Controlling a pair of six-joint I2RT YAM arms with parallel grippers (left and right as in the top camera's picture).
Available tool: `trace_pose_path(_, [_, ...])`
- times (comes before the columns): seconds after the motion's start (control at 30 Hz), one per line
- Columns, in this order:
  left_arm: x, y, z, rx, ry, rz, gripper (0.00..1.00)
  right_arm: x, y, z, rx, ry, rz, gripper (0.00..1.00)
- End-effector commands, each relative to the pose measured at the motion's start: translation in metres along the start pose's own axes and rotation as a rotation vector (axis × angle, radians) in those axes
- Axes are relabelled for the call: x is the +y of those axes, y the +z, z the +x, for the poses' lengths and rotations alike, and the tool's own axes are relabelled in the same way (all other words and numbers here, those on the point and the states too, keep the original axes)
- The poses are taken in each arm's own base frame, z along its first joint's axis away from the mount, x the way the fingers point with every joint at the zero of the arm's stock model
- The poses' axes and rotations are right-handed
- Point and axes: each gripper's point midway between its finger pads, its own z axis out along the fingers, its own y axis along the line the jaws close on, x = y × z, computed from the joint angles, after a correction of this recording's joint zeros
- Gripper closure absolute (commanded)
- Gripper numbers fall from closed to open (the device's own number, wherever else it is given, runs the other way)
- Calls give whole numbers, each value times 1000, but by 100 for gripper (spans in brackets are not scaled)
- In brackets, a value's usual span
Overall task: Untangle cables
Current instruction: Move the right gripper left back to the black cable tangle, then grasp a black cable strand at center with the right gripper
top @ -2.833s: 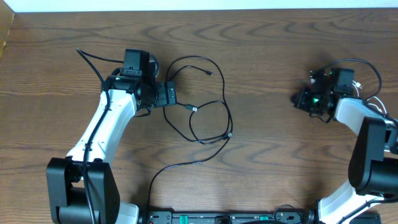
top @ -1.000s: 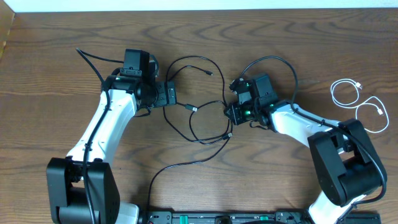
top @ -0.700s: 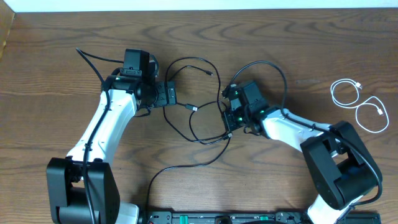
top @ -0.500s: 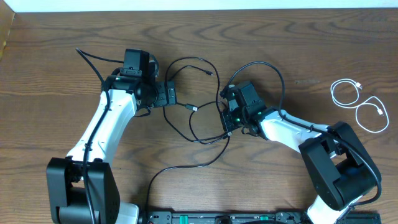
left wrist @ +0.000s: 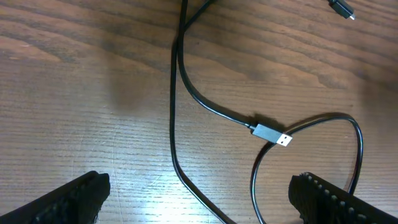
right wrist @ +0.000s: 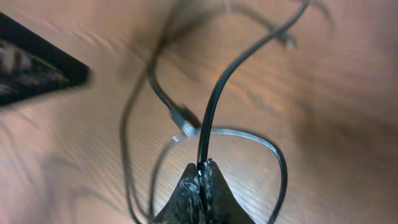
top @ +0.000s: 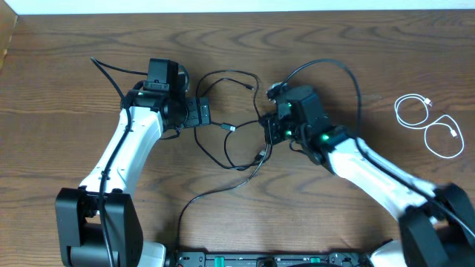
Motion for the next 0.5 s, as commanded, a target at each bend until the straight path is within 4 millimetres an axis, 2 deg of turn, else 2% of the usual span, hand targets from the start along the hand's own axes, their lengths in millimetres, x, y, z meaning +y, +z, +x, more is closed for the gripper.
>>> trace_pose_path(0.0, [-1,0,-1,2,-4,10,2,10,-6,-11,-32,13,-8,99])
trace_pose_path(0.23, [-1,0,-1,2,-4,10,2,-12,-4,-2,-10,25,106,99])
trace_pose_path(0.3, [-1,0,-1,2,-4,10,2,-12,-4,1,2,28,109,99])
trace_pose_path(0.4, [-1,0,-1,2,-4,10,2,-13,-4,17,60,30,130,99])
trace_pose_path(0.47, [-1,0,-1,2,-4,10,2,-25,-7,29,103,38,198,99])
